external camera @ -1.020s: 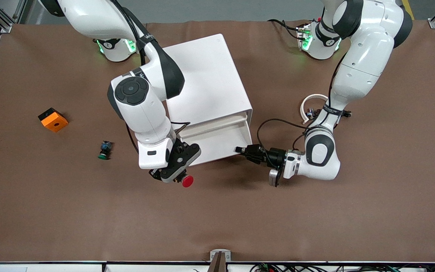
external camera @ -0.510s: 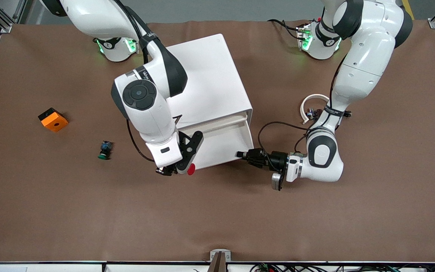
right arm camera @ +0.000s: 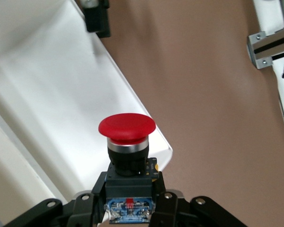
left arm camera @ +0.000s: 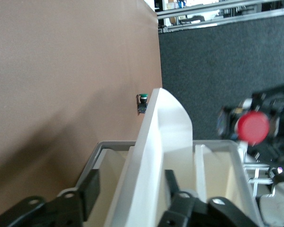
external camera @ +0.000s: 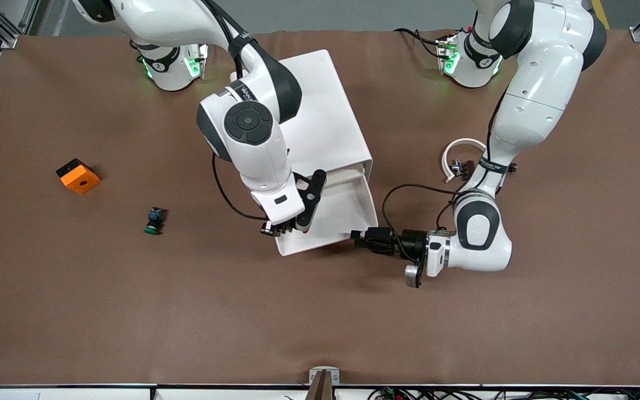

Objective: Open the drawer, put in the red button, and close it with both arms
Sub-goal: 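Carry the red button over the open drawer with the right gripper, then open the right gripper to drop the button while the left gripper withdraws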

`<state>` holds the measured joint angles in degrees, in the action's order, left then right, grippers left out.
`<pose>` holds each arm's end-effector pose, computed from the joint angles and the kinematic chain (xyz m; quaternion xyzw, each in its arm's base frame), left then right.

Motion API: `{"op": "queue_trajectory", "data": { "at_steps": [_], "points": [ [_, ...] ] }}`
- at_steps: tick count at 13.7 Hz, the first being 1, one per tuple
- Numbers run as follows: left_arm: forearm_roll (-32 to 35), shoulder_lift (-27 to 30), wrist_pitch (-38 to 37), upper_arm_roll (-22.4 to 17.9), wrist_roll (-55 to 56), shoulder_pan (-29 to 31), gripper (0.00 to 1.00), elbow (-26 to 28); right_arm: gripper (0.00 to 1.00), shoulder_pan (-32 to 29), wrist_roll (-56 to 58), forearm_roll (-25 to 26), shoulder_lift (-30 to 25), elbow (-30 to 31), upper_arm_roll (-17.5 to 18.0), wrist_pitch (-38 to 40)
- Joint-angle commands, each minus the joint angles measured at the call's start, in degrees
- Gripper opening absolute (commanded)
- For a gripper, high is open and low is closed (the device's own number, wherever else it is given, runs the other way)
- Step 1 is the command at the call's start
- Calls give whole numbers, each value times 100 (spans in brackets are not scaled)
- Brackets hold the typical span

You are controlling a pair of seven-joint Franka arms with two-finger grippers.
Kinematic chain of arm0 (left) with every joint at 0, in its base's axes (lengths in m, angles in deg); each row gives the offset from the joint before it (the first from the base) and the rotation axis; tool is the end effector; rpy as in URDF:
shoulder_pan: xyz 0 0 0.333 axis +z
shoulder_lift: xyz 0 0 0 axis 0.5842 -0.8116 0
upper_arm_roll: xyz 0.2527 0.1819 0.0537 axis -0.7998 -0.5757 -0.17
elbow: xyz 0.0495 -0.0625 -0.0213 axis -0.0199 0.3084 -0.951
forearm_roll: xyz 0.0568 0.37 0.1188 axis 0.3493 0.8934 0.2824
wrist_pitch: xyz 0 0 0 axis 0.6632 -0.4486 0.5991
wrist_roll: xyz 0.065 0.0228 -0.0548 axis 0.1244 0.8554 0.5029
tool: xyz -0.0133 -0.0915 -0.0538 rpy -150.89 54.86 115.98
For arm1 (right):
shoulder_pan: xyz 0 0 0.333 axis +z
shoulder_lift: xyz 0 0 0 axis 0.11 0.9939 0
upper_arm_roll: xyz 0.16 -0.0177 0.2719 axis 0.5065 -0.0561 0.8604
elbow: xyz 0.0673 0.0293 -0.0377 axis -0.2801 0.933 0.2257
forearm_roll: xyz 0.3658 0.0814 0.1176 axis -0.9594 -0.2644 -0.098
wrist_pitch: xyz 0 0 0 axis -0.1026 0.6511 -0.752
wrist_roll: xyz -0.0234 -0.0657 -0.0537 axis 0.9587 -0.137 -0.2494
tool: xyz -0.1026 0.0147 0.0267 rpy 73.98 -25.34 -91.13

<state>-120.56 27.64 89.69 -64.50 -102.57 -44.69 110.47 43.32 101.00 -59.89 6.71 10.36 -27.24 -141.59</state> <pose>0.6762 -0.2799 0.2026 0.7800 -0.0808 -0.0398 0.6193 0.6059 0.4419 0.4259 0.8038 0.5914 0.0597 0.0239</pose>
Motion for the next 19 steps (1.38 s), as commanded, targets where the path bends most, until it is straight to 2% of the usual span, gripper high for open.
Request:
{"op": "queue_trajectory", "data": {
  "at_steps": [1,2,4,8,11,13,14,16,19],
  "points": [
    [156,457,104,-405,1397,-116,100,-97,0,131,59,-10,238,-175,7,60],
    [428,494,113,-503,1952,-143,100,-350,0,140,59,-19,282,-175,7,42],
    [1480,625,200,-513,2570,-91,100,-668,0,184,59,-28,352,-184,16,16],
    [2704,1275,421,-522,3731,208,100,-660,0,315,-11,-19,492,-193,16,-2],
    [4108,1741,333,-556,4337,331,100,-608,0,325,-56,-19,616,-193,16,-221],
    [5434,2013,-271,-557,4568,279,100,-590,0,281,-56,-19,686,-193,16,-309],
    [5884,2180,-430,-548,4664,270,100,-590,0,281,-56,-19,712,-193,16,-318],
    [6501,2470,-991,-557,4858,288,100,-563,0,272,-64,-19,765,-184,16,-371],
    [7320,2787,-1406,-504,4797,288,100,-555,0,272,-64,-28,792,-184,16,-389]
  ]
}}
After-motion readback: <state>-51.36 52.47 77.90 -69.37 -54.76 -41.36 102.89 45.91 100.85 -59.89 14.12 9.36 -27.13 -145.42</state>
